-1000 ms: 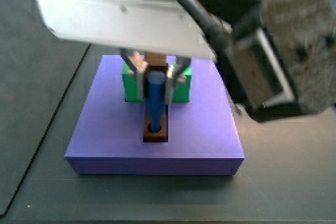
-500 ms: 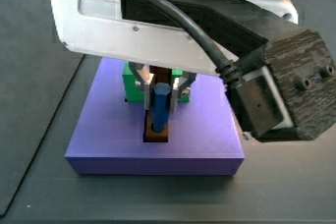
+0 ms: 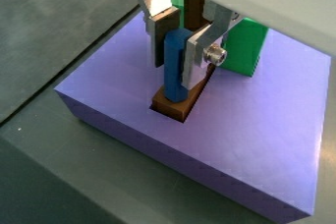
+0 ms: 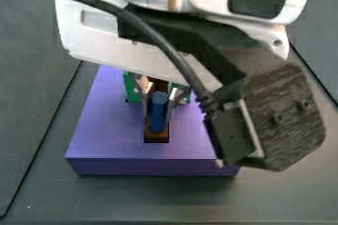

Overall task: Pick up the blue object. Move up. Move to above the board. Insert the blue object.
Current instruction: Insert the blue object.

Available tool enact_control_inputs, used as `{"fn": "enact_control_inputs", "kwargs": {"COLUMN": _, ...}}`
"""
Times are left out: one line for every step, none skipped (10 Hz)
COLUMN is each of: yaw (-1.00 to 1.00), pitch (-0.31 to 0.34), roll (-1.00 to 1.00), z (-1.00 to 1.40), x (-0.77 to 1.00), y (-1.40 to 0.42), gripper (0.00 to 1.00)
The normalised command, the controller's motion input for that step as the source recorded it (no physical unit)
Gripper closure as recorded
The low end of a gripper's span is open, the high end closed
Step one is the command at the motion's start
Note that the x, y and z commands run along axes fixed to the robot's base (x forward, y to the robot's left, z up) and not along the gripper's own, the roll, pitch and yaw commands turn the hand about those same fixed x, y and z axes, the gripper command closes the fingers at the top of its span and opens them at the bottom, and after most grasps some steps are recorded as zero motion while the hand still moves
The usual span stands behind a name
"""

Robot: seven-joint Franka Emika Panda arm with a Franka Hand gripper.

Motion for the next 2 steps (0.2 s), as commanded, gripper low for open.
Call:
{"fn": "enact_control_inputs", "kwargs": {"yaw": -0.02, "pitch": 0.027, "roll": 0.0, "z": 0.0, "x": 0.07, "y": 0.0, "gripper": 1.0}}
{"fn": "enact_control_inputs", "kwargs": {"yaw": 0.0, "pitch": 0.0, "roll": 0.0, "z": 0.0, "x": 0.0, "y": 0.0, "gripper": 1.0}}
